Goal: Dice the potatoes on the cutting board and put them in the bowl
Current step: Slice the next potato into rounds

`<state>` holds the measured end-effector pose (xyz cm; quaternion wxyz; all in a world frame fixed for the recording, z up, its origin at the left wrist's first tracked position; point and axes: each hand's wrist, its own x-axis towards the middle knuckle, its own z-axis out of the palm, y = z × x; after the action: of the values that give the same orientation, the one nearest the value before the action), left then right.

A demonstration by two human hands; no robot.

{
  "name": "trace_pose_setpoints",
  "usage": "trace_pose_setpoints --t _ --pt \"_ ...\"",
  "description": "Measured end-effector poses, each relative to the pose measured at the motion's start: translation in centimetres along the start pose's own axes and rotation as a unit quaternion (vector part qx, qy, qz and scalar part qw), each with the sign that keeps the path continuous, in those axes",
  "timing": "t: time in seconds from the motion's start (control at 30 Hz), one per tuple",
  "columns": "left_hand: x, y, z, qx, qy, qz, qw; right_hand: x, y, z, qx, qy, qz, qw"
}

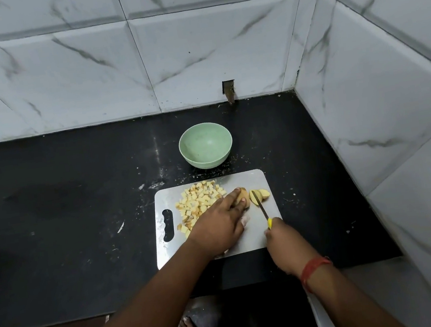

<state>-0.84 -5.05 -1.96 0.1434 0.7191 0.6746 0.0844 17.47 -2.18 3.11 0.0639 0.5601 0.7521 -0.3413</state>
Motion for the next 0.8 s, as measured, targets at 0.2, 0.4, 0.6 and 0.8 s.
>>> trace_pose_setpoints --t 0.2,0.4,0.6,0.8 --pt "-0.4 0.1 -0.3 -0.007 0.007 0.009 1.000 2.1 -2.3 -0.5 -0.005 -0.004 -0.011 1.000" --pt "-0.4 0.0 -0.4 -0.014 -0.003 0.006 1.000 3.0 -2.6 0.2 -0.030 -0.013 -0.004 0.999" --pt "-0.3 -0.5 0.1 -0.002 -0.007 0.012 1.000 3.6 -2.5 0.6 -0.041 -0.020 0.002 0.999" --pt "-0.1 -0.8 0.5 0.014 -0.004 0.020 1.000 4.3 -2.6 0.3 -0.065 -0.041 0.008 0.997"
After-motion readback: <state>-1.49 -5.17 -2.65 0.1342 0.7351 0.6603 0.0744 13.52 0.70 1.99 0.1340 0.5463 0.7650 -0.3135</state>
